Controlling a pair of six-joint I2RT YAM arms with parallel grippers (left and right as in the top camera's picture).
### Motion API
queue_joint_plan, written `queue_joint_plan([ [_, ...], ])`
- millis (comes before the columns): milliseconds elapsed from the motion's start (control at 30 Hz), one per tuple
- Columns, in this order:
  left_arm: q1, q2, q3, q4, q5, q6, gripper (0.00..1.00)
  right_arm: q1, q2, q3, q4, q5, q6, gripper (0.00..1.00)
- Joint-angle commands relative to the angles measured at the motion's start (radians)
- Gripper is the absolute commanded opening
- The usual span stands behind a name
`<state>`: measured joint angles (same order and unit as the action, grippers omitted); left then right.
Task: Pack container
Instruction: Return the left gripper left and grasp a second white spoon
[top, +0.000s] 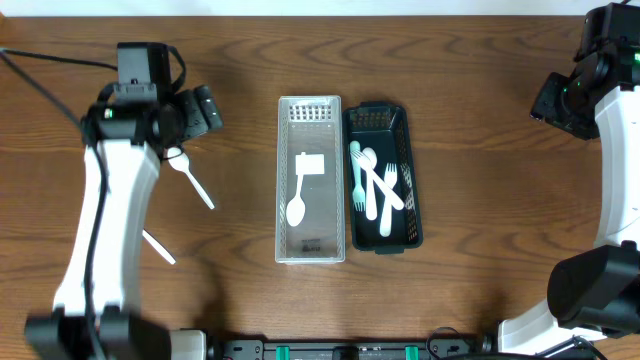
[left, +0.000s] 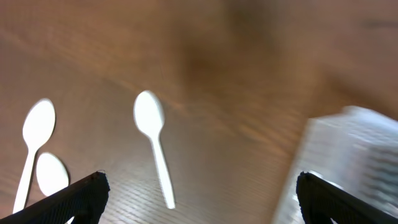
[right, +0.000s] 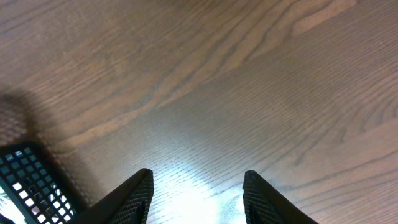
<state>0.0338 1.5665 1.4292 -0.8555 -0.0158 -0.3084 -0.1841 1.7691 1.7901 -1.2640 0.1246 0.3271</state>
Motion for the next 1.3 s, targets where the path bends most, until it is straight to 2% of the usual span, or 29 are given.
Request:
queue_joint_plan([
  [0,0.048,0.118,-0.013,-0.007,-0.023,-0.068,0.98,-0.007,0.005,-0.004,-0.006,0.010,-0.014,0.50],
  [100,0.081,0.217,-0.013,-0.006,-0.018,-0.120,0.98,-0.007,0.005,-0.004,-0.011,0.010,-0.014,0.50],
  [433,0.112,0.444,-0.013,-0.006,0.058,-0.123,0.98,-0.007,0.005,-0.004,-0.009,0.010,-0.014,0.50],
  [700,0.112,0.522,-0.013,-0.006,0.061,-0.123,0.98,-0.007,0.005,-0.004,-0.010,0.010,-0.014,0.50],
  [1000,0.112,0.533,-0.014,0.001,0.105,-0.101,1.00,-0.007,0.005,-0.004,-0.010,0.010,-0.014,0.50],
  [1033,0.112,0.533,-0.014,0.001,0.107,-0.100,0.96,-0.007,0.005,-0.004,-0.010,0.010,-0.014,0.50],
  [1133,0.112,0.533,-0.014,-0.003,0.106,-0.100,0.70,-0.007,0.005,-0.004,-0.010,0.010,-0.014,0.50],
  [1267,0.112,0.532,-0.016,-0.006,0.106,-0.100,0.50,-0.007,0.005,-0.004,-0.011,0.010,-0.014,0.50],
])
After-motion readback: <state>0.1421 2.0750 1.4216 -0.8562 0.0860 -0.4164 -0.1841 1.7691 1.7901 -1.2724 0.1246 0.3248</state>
